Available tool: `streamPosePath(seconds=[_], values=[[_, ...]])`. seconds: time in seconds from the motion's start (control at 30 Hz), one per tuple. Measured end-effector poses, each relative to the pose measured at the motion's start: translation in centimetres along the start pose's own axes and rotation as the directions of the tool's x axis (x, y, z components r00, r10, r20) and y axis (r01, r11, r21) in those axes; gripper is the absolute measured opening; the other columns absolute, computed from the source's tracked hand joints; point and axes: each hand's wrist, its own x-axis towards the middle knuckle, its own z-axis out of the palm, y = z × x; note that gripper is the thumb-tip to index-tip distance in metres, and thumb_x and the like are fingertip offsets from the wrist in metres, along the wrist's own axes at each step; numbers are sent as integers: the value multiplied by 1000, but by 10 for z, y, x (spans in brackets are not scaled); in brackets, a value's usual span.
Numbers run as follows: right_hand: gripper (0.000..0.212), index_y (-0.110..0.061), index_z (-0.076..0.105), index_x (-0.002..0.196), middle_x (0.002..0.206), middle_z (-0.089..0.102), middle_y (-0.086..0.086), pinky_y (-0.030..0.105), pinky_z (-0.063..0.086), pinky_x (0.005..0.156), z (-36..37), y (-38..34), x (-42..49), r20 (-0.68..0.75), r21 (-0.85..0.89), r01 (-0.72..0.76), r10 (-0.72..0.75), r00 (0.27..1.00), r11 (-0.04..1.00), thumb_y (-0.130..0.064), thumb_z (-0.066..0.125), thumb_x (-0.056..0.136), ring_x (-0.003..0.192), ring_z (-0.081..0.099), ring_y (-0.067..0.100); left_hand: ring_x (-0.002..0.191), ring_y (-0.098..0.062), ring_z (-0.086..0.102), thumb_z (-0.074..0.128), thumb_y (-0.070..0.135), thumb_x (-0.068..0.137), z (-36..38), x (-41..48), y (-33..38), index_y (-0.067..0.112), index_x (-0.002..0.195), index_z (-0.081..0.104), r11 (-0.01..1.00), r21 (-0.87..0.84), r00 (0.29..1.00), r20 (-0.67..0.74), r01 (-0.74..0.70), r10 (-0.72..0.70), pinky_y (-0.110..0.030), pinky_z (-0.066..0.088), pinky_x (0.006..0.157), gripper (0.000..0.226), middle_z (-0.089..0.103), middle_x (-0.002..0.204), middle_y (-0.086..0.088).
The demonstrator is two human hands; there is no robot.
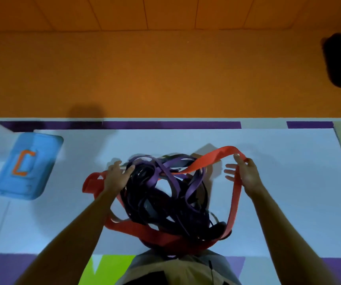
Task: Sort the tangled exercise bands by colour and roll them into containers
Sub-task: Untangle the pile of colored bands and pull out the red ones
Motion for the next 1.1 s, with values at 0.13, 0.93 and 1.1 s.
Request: streamPosePath(seconds=[0.13,0.93,1.1], values=[[34,-4,64,115,115,72,25,39,50,78,8,11,21,-76,-261,-3,-17,997,965,-34,67,99,92,67,33,122,-30,63,76,51,89,-1,-15,-11,6,145,47,990,-134,998,53,30,-23,-43,45,108,77,68,128,-13],[47,-35,64,98,116,59,-10,41,52,92,193,53,-94,491,-754,490,-120,863,438,-65,80,66,106,60,13,150,-15,32,69,55,82,12,-100,-28,23,142,62,814,-111,676,499,-571,542,-38,28,124,68,36,162,0],[43,-34,54,103,118,56,-8,49,55,88,173,85,-115,458,-720,511,-232,858,470,-30,81,70,103,61,20,127,-15,63,57,0,101,-17,-82,-45,9,123,73,829,-457,807,324,-323,493,-29,45,111,29,70,131,-3]])
